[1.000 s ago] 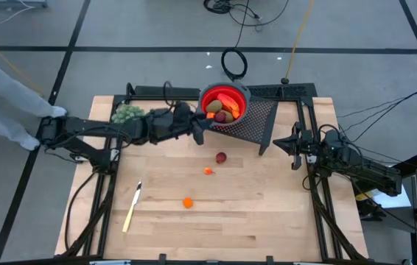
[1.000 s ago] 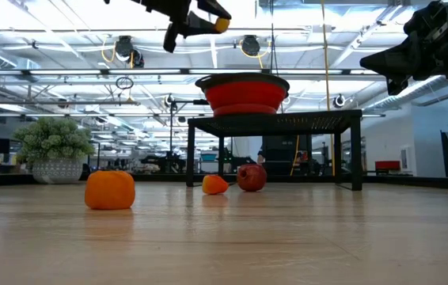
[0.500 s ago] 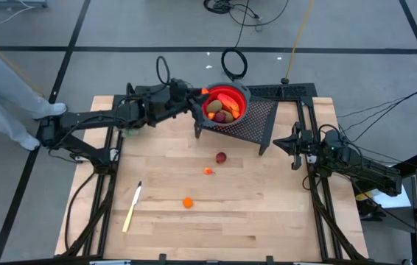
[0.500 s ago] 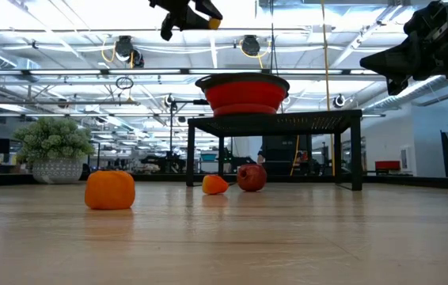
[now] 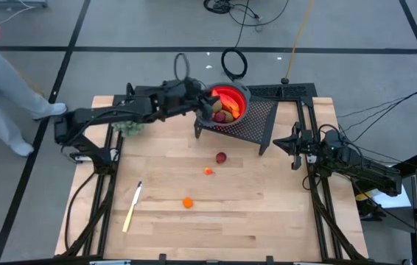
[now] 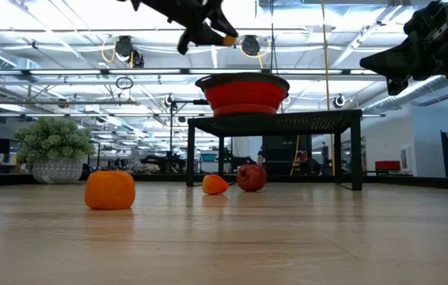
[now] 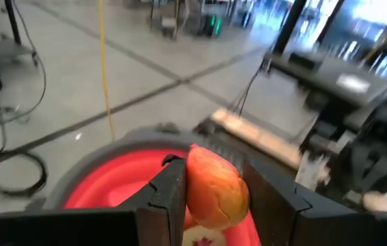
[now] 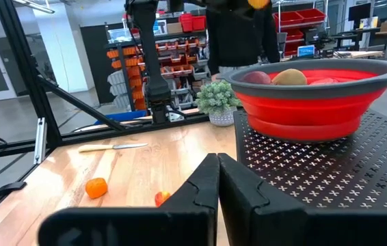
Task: Pick & Place Fruit
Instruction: Put the pear into the red strainer bowl on the shelf
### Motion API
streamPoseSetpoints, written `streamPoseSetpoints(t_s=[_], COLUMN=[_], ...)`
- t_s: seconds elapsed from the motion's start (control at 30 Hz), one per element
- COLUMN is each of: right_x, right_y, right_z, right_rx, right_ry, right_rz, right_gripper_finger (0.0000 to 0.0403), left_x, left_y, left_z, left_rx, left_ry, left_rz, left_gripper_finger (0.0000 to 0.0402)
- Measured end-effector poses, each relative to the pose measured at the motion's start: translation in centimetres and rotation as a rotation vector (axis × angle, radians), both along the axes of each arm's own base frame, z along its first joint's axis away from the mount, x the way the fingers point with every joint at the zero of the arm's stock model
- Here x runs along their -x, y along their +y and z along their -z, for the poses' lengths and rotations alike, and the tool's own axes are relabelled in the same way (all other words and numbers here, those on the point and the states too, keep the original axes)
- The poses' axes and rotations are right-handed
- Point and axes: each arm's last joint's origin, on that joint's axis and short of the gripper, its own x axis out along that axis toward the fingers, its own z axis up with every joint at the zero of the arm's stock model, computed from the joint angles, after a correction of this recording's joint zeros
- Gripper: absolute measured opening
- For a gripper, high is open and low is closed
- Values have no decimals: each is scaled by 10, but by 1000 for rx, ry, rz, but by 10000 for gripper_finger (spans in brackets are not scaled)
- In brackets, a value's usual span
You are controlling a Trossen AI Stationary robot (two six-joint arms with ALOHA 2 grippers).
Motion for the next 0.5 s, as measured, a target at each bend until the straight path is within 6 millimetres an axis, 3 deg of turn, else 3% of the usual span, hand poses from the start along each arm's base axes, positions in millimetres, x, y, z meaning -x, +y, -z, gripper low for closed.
streamPoseSetpoints(t_s=[0.3, 0.5], right_x=[0, 0], right_y=[0, 0], right_z=[1, 1], right_rx=[-3, -4], right_ry=[9, 12], right_rz=[0, -1], right_gripper_finger=[0, 0], left_x=[-37, -59], left_y=[12, 17], left_z=[-3, 4], left_rx=[-15, -9], left_ry=[222, 255], left_rz=[28, 68], left_gripper_finger=[127, 127])
